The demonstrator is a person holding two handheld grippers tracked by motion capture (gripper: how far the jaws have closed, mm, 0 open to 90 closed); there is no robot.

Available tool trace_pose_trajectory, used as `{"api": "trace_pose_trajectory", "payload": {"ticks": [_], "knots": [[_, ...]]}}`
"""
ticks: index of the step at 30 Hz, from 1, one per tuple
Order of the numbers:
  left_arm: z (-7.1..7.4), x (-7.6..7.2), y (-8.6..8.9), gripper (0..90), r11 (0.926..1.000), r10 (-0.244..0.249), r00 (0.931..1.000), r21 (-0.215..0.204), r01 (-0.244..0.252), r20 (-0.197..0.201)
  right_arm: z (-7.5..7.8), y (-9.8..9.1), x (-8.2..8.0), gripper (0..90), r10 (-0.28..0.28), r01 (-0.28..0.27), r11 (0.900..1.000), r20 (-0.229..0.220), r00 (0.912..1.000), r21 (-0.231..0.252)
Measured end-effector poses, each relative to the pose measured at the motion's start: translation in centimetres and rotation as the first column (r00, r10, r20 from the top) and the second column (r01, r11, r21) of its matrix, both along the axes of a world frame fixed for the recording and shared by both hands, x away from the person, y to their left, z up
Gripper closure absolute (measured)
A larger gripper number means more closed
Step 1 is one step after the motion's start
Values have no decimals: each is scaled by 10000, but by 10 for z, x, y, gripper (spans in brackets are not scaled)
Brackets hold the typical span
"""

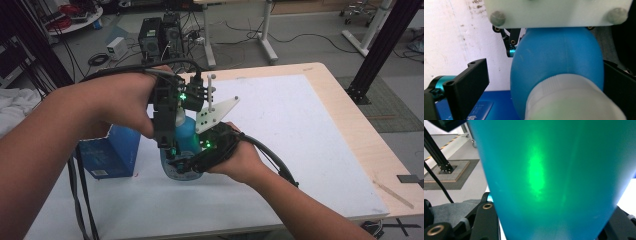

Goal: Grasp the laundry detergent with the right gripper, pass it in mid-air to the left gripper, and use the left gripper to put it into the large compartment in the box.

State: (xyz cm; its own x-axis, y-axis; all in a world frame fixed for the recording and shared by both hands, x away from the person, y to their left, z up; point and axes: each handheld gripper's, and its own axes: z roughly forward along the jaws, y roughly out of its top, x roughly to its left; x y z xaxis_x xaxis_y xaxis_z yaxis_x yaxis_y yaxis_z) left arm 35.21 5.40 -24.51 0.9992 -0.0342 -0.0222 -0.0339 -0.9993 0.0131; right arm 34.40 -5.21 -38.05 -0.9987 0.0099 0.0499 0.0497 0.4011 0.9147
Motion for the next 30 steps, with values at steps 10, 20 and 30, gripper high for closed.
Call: {"api": "trace_pose_trajectory", "payload": {"ticks": [10, 20, 30], "knots": [[2, -2, -2, 75, 10000, -57, 9994, 30, 56, 327, 1, -1, 1, 462, -93, 94, 9999, -93, 9999, 123], [1, -2, -2, 105, 9999, -19, 9987, 144, 11, 507, 0, -1, 2, 462, -139, 142, 9997, -178, 9997, 174], [-1, -2, -2, 158, 9997, -12, 9988, 253, -1, 487, 0, 0, 2, 462, -111, 114, 9997, -183, 9998, 200]]}}
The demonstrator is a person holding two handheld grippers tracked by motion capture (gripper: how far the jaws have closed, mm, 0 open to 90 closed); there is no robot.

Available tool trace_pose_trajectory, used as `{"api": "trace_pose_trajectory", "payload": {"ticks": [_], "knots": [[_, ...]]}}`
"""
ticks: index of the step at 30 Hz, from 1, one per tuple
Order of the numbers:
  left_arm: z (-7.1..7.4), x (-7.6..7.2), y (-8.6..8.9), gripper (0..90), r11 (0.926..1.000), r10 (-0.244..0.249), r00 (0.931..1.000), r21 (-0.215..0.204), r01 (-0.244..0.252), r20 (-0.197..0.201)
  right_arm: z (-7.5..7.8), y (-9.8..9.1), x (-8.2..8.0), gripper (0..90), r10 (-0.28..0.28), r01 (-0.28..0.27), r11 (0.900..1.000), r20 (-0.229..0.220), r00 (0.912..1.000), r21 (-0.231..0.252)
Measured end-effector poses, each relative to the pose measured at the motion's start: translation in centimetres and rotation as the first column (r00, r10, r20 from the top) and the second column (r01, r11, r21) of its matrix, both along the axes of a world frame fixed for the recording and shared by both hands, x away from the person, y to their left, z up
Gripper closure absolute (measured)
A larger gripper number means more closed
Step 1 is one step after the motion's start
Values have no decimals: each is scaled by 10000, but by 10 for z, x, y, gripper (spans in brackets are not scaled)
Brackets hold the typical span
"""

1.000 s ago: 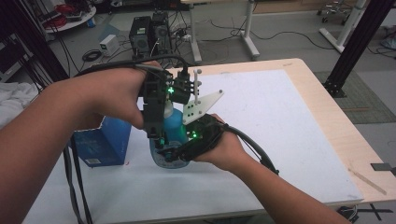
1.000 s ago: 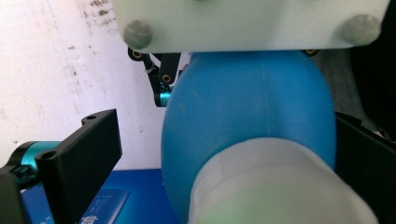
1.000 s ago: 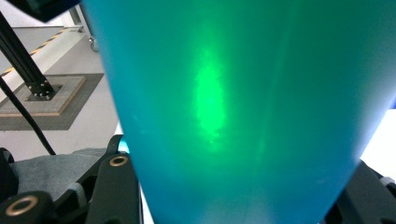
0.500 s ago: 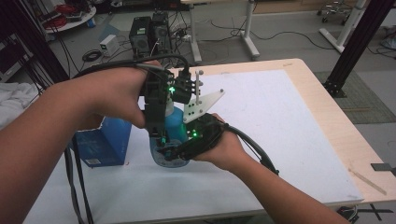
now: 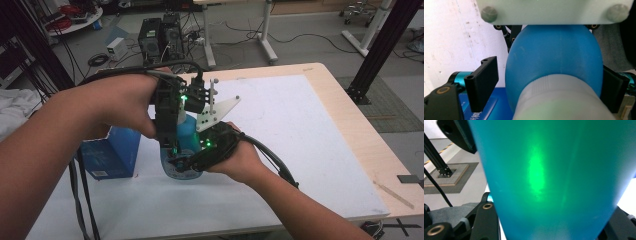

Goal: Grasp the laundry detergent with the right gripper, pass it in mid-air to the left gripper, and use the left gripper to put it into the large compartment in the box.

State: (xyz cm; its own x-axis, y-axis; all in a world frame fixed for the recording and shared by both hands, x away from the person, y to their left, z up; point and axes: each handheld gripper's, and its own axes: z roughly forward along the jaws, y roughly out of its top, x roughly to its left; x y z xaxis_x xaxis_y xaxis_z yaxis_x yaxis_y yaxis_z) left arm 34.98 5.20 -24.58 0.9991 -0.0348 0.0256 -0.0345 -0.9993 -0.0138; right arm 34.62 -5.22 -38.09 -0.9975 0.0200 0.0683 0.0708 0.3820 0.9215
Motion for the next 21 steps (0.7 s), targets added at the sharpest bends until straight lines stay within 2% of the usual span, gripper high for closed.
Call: {"api": "trace_pose_trajectory", "payload": {"ticks": [21], "knots": [[0, -2, -2, 245, 9999, -86, 9999, 59, 86, 58, 0, 0, 0, 462, -80, 80, 10000, -4, 10000, 35]]}}
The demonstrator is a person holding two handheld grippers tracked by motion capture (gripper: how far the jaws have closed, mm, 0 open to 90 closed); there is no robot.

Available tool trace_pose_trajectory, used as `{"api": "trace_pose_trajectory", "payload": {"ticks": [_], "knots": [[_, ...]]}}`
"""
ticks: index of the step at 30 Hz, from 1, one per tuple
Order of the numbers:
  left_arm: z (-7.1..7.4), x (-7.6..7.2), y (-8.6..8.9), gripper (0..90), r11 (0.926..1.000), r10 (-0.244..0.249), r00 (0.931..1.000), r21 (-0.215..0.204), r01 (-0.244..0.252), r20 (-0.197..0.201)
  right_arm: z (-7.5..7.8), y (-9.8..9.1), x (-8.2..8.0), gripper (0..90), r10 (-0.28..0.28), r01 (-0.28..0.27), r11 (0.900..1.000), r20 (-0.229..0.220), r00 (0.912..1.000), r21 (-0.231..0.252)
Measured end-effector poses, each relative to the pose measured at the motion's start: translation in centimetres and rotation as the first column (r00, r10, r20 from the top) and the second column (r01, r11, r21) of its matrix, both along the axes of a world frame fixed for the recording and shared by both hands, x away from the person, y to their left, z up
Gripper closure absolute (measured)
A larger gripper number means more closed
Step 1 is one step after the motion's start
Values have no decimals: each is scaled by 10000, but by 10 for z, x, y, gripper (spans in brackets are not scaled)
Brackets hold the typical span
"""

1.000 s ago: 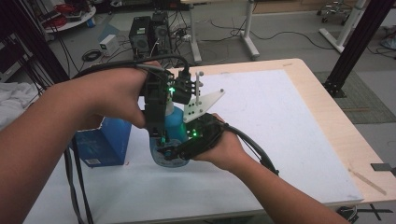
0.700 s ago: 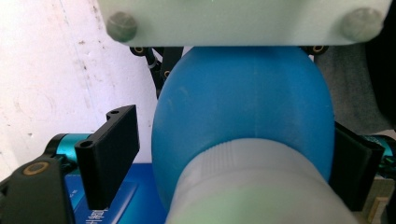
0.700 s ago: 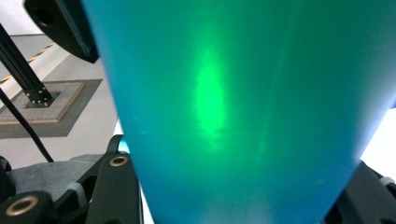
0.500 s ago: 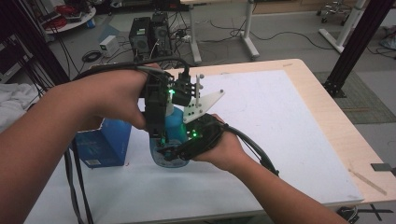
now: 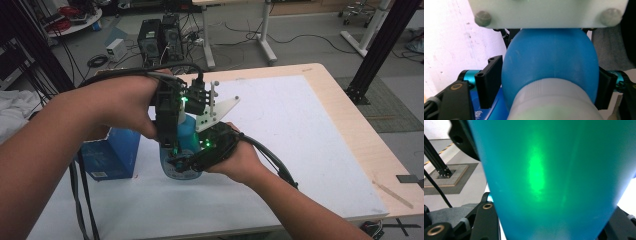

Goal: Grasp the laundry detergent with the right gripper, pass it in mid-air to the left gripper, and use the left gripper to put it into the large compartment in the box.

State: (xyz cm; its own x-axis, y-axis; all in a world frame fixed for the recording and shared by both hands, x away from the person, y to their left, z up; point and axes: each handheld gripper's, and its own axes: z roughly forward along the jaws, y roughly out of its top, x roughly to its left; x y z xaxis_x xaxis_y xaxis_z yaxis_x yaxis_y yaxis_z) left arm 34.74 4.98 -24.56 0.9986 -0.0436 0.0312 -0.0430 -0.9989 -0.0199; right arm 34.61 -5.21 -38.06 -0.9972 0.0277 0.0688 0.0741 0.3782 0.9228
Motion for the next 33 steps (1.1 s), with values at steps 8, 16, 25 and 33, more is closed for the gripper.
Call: {"api": "trace_pose_trajectory", "payload": {"ticks": [8, 16, 25, 33], "knots": [[1, -1, 0, 273, 10000, -38, 10000, 29, 38, -16, 0, 1, -1, 462, 16, -16, 10000, 6, 10000, 9], [1, -2, -1, 337, 10000, -82, 9999, 38, 82, -66, 0, 1, -1, 463, -7, 7, 10000, 0, 10000, 31], [1, -3, -1, 380, 9999, -9, 9999, 148, 10, -114, 0, 2, -2, 463, 114, -114, 9999, 41, 9999, -21], [8, -7, -4, 384, 9996, -26, 10000, 291, 28, -78, 3, -1, -3, 435, 198, -202, 9997, 208, 9996, 157]]}}
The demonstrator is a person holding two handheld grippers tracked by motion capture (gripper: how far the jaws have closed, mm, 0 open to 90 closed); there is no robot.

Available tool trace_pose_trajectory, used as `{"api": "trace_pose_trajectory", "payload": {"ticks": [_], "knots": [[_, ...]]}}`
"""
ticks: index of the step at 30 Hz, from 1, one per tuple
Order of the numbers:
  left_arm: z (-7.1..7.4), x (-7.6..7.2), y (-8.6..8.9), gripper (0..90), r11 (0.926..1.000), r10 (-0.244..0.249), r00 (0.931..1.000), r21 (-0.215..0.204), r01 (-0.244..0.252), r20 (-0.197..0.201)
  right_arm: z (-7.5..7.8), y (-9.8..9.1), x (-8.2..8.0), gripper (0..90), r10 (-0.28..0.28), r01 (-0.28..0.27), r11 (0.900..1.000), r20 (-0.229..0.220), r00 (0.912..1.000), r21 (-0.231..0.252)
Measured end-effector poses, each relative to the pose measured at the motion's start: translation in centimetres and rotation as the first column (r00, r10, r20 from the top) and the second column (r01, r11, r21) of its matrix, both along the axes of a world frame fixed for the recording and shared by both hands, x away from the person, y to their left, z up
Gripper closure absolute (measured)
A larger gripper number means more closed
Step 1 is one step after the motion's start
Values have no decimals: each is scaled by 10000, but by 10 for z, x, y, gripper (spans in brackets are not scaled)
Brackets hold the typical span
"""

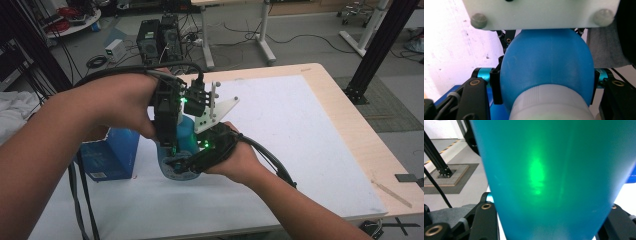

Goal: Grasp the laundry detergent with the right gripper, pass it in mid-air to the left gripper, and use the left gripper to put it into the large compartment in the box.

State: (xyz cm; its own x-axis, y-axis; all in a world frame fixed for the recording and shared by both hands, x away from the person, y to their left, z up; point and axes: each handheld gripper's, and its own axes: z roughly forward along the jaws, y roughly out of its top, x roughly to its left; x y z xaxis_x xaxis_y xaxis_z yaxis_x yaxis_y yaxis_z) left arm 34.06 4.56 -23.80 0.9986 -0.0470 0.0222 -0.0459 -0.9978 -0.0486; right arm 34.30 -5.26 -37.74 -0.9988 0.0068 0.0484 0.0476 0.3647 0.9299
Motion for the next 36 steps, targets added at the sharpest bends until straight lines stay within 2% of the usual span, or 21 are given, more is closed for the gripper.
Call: {"api": "trace_pose_trajectory", "payload": {"ticks": [3, 4, 7, 12, 13, 19, 29, 32, 34, 36], "knots": [[3, 0, 0, 384, 10000, -48, 10000, -87, 48, -27, 2, -2, 0, 416, 127, -127, 9999, -65, 9999, 74], [4, 0, 0, 384, 9999, -41, 10000, -109, 40, -65, 3, -2, 0, 410, -30, 31, 9999, -113, 9999, 106], [6, 0, -1, 385, 9999, -20, 10000, -140, 19, -60, 5, -6, -1, 362, 10, -10, 10000, -15, 10000, -71], [8, 1, -3, 384, 10000, 22, 10000, -68, -22, -80, 7, -10, -1, 324, -103, 103, 9999, -7, 9999, 77], [8, 1, -3, 384, 10000, 30, 10000, -38, -30, -73, 7, -12, -2, 304, -37, 36, 10000, 109, 9999, 88], [11, 4, -1, 384, 9998, 208, 9997, 14, -208, -95, 10, -20, -1, 227, -33, 32, 10000, -104, 9999, -78], [20, 10, 7, 383, 9982, 583, 9980, -123, -586, -250, 23, -57, 6, 219, -601, 602, 9968, 32, 9982, -520], [24, 13, 10, 383, 9972, 728, 9971, -130, -732, -232, 26, -63, 6, 217, -671, 676, 9959, 115, 9977, -602], [26, 15, 11, 383, 9964, 840, 9962, -88, -842, -207, 28, -67, 6, 168, -776, 783, 9946, 135, 9969, -675], [29, 16, 13, 383, 9954, 949, 9953, -74, -951, -184, 31, -71, 6, 167, -750, 760, 9935, 158, 9971, -844]]}}
